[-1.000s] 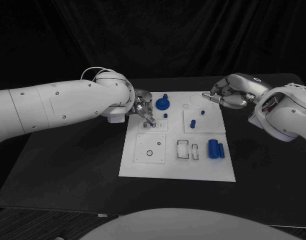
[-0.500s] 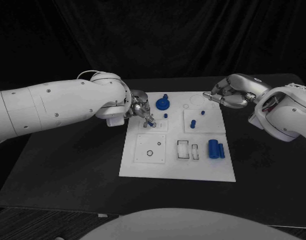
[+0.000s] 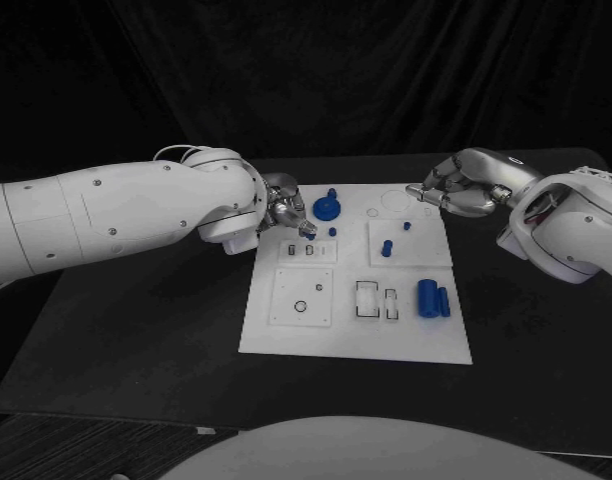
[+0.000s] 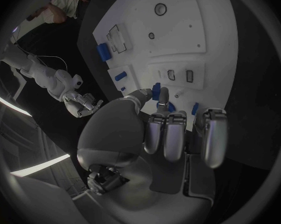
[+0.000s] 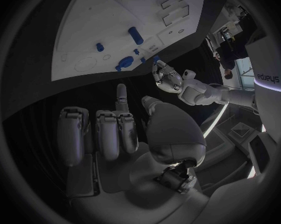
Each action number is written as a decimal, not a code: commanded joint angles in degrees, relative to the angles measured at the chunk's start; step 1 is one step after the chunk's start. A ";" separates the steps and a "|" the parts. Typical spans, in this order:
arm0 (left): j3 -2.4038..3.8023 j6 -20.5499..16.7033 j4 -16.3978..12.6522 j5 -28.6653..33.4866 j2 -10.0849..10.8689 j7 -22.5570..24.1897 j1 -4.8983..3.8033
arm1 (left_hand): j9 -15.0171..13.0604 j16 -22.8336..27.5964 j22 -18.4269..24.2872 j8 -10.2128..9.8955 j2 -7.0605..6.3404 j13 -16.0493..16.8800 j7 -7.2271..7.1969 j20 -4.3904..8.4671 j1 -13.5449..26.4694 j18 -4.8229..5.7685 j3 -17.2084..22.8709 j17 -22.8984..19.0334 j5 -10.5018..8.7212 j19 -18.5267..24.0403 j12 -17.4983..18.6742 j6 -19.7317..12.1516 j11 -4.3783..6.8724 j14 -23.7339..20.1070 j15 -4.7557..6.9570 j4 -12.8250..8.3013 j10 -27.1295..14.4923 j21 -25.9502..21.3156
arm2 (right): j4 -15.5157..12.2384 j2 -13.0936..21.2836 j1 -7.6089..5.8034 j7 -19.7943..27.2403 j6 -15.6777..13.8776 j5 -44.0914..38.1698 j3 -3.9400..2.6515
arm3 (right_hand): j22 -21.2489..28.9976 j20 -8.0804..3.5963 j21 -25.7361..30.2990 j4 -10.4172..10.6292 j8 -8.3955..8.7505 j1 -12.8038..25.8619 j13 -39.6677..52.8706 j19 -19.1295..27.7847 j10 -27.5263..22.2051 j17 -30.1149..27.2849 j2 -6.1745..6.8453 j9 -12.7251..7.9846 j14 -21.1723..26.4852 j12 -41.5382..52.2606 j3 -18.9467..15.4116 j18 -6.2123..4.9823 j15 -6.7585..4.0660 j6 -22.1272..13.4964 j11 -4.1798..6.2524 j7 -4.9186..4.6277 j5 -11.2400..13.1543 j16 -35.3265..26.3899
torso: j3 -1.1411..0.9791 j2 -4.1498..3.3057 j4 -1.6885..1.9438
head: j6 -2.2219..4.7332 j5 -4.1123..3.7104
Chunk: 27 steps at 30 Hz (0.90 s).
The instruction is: Assemble the parts on the task board
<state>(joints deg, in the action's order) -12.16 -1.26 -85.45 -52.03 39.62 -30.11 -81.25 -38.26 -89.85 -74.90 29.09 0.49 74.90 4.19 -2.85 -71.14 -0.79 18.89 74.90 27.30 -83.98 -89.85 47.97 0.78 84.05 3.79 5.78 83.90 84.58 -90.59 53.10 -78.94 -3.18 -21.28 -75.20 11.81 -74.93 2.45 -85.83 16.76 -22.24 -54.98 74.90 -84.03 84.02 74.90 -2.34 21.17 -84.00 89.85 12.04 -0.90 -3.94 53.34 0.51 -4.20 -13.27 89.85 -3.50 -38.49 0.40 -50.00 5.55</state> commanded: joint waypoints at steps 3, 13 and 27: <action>0.04 -3.04 -0.02 0.88 -0.58 -1.39 0.33 | -6.81 -0.15 -13.20 1.64 0.33 15.10 -0.03 0.00 0.56 -0.60 8.24 15.10 1.58 -2.81 -0.15 -0.94 -0.44 5.95 -0.31 -7.57 6.10 -0.12 | 0.08 -0.24 0.13 -1.14 0.37 0.17 -0.04 | -13.42 0.32 0.25 -0.11 -0.34 -0.70 15.10 -3.35 5.98 14.00 0.03 0.09 -5.71 0.15 0.31 -0.35 0.30 -0.50 -0.32 0.08 -0.26 -0.35 | -0.03 0.01 0.01 | 0.00 -0.29; 0.03 -2.76 0.46 0.88 -1.29 -3.00 0.75 | -6.81 -0.15 -13.18 2.49 0.32 15.10 -0.02 -0.01 0.72 -0.63 8.60 15.10 2.09 -2.74 -0.15 -1.45 -0.47 5.95 -0.32 -7.58 6.10 -0.24 | 0.13 -0.42 0.25 -1.04 -0.01 0.18 -0.04 | -13.40 0.33 0.30 -0.12 -0.36 -0.80 15.10 -3.32 5.98 13.98 0.10 0.13 -5.70 0.15 0.35 -0.36 0.32 -0.62 -0.35 0.06 -0.19 -0.35 | 0.01 0.00 0.00 | 0.00 -0.08; 0.01 -0.05 -0.22 -6.50 -1.33 -5.54 1.14 | -6.48 -0.15 -13.16 5.45 -0.39 15.10 -0.13 0.19 1.66 -0.65 9.81 15.10 5.16 -2.74 -0.15 -2.19 -0.14 5.95 -0.02 -8.00 6.10 -0.34 | 0.31 -0.77 0.44 -1.19 0.31 0.18 -0.04 | -13.38 0.34 0.36 -0.12 -0.39 -0.88 15.10 -3.28 5.98 13.94 0.14 0.16 -5.69 0.15 0.37 -0.38 0.33 -0.67 -0.36 0.04 -0.17 -0.38 | -0.04 -0.01 -0.02 | 0.00 0.52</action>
<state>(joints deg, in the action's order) -12.19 -2.69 -85.42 -55.45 38.40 -34.42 -80.24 -38.28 -89.85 -74.90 34.33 0.04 74.91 4.38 -2.85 -69.80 -0.79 19.60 74.90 32.26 -83.98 -89.85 45.93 0.52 84.05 3.78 6.49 84.00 84.27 -90.27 52.37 -78.63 -3.38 -21.21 -75.03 11.81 -74.91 2.45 -85.83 16.76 -22.23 -55.28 74.90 -84.03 84.03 74.90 -2.04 21.27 -83.99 89.85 12.03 -0.90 -3.94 52.93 0.51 -4.19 -13.27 89.85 -3.52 -38.49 0.40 -50.00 5.99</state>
